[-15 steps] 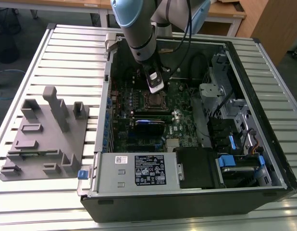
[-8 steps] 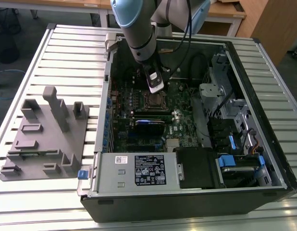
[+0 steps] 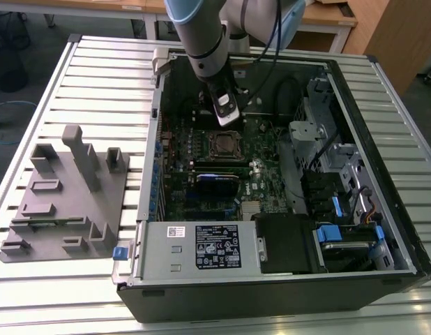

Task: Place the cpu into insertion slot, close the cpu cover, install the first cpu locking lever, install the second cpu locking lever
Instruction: 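Install the first cpu locking lever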

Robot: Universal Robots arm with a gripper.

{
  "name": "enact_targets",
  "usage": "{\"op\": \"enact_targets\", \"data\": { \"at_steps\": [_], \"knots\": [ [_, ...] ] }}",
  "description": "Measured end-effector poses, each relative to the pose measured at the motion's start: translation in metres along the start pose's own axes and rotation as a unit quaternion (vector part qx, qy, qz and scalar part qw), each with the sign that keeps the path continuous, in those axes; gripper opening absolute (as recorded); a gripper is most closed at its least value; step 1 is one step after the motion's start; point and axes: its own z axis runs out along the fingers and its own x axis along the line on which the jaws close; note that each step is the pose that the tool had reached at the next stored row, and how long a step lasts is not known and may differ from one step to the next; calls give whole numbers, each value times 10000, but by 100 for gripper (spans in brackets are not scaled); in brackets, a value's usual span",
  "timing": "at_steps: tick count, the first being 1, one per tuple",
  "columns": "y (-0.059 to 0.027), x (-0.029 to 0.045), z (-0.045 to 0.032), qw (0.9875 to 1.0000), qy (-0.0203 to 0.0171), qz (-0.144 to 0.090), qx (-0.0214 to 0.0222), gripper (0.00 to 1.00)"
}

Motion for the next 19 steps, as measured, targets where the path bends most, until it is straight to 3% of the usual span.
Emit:
{"op": "enact_targets", "data": {
  "at_steps": [7,13,19],
  "knots": [
    [49,-49,-144,10000,1,1,1,10],
    [50,-50,-146,10000,8,4,4,10],
    [52,-60,-142,9985,487,89,238,10]
  ]
}}
